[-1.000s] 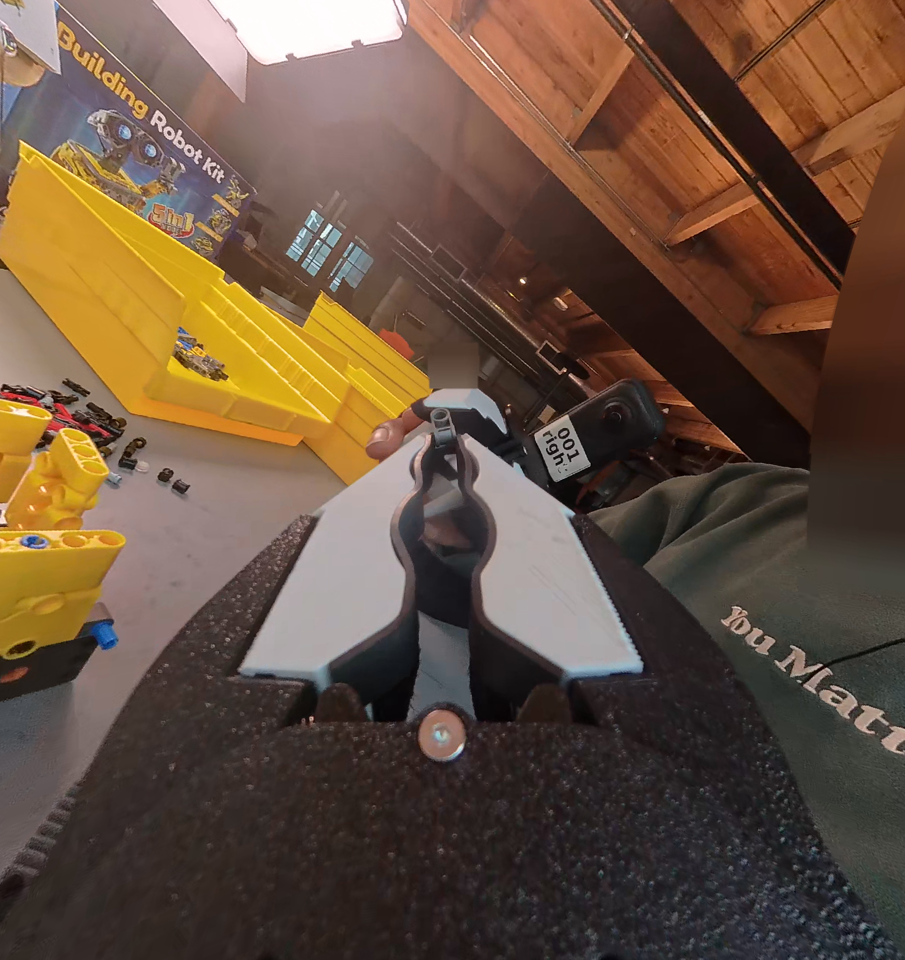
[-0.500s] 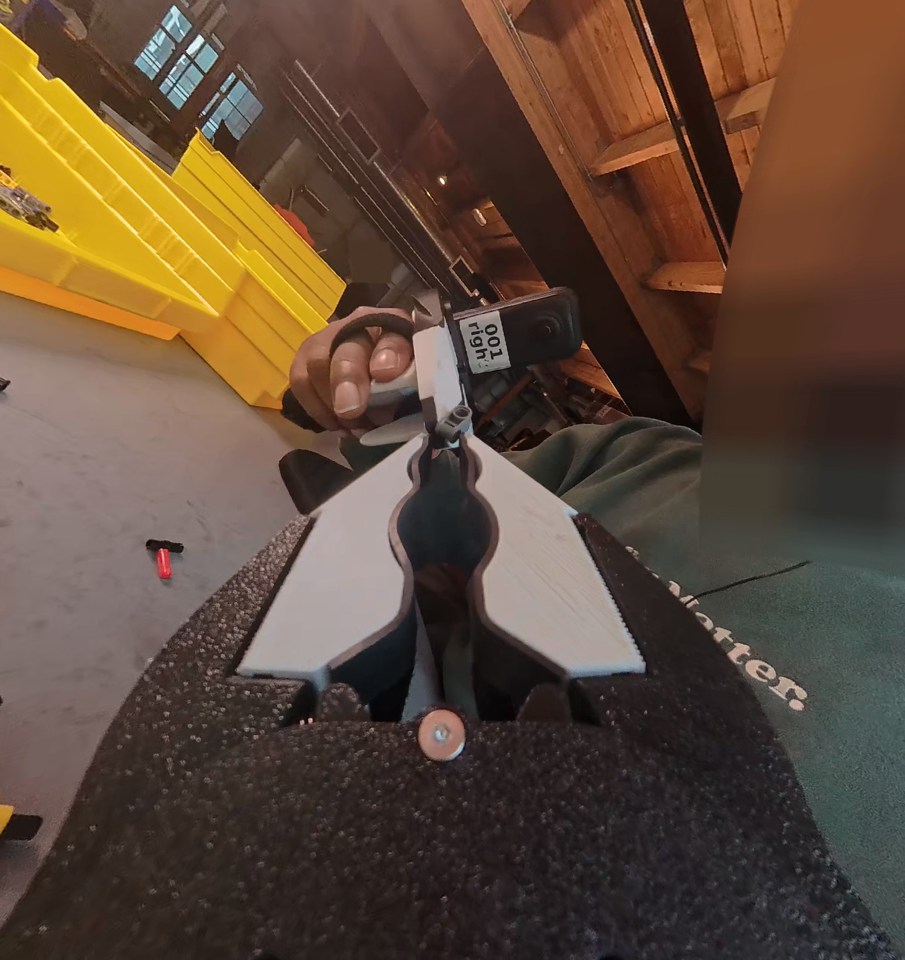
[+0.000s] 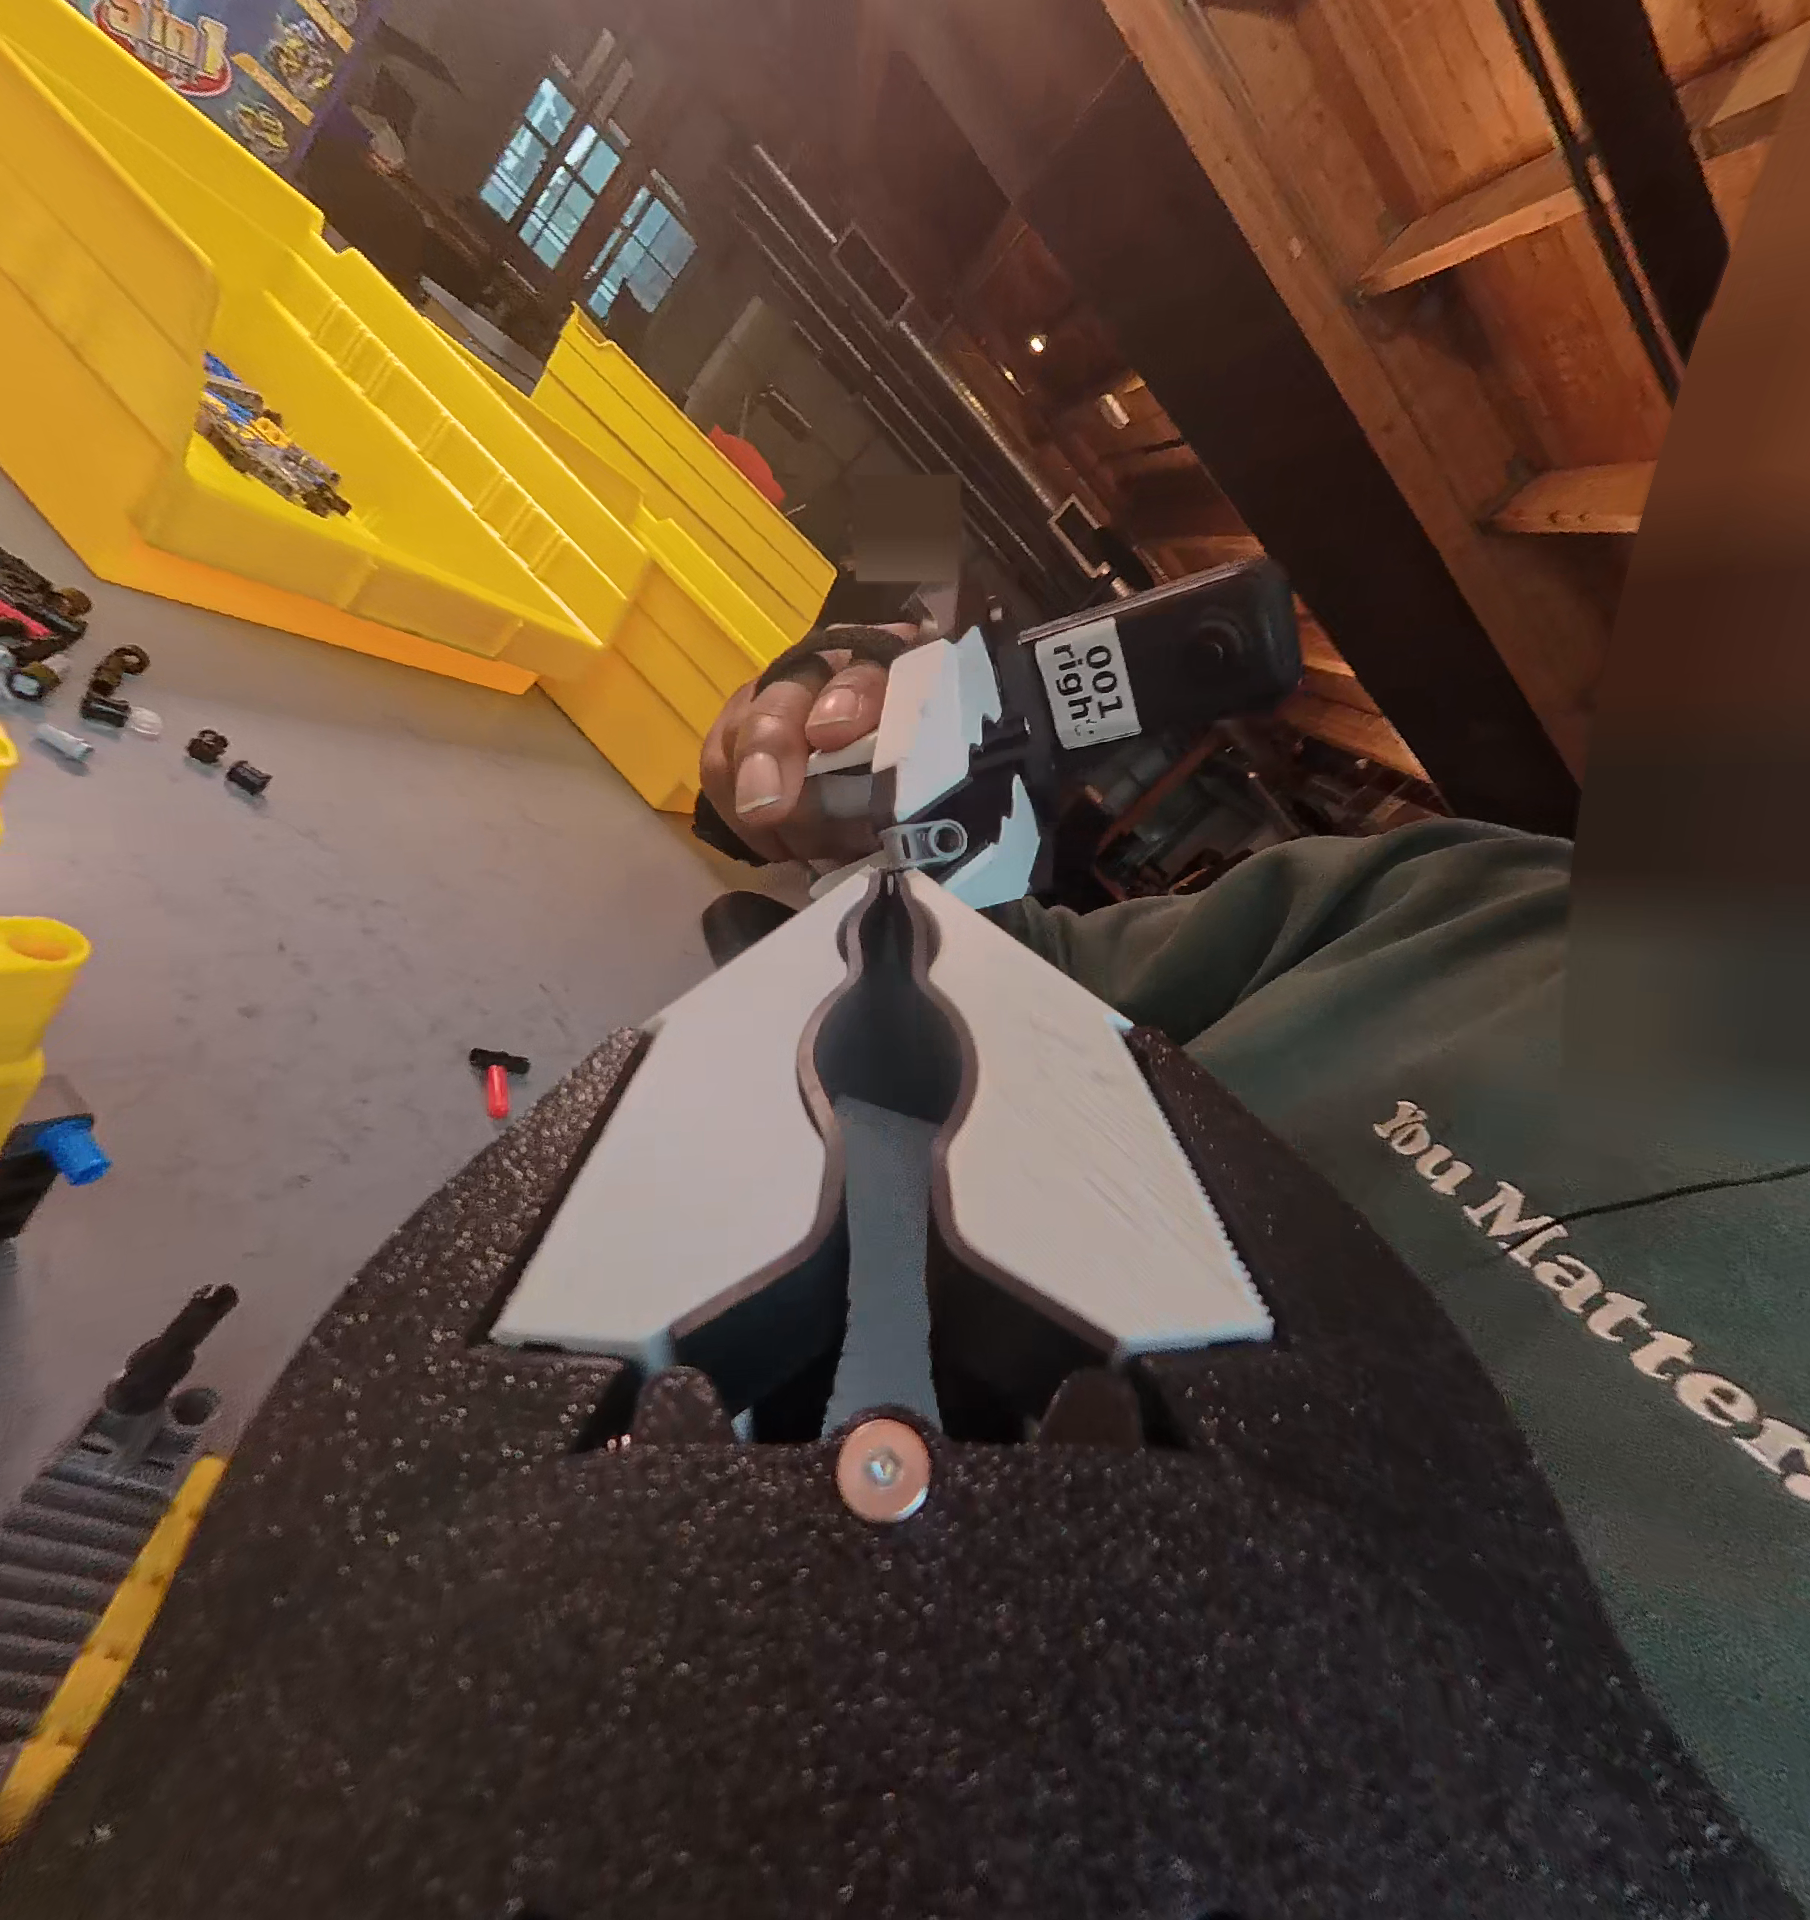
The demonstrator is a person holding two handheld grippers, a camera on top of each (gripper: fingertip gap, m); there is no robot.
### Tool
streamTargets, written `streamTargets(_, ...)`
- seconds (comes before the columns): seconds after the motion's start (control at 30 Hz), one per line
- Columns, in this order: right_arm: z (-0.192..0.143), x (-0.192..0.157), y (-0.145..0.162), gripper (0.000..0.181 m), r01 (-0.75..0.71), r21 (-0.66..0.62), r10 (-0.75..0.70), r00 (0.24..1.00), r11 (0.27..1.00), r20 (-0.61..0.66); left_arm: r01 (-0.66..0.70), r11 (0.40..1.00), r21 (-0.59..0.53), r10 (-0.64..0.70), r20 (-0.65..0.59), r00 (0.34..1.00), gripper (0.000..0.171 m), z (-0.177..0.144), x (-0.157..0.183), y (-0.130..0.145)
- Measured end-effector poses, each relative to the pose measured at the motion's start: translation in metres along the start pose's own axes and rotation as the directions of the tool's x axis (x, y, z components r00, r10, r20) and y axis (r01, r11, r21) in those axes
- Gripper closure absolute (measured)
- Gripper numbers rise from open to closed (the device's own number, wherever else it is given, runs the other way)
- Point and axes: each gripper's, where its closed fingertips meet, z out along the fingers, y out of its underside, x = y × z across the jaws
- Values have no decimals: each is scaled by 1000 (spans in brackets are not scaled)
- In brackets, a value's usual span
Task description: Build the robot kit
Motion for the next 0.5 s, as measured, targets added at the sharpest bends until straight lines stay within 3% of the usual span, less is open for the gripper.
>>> streamTargets(0.27,5,2,12,174,-74,-28,74,997,997,-1,-140,989,-50,146,148,978,171,-3,-13,3)
streamTargets(0.5,4,6,12,181,-41,-34,40,999,999,-35,-141,989,-32,145,150,978,167,-4,-13,0)
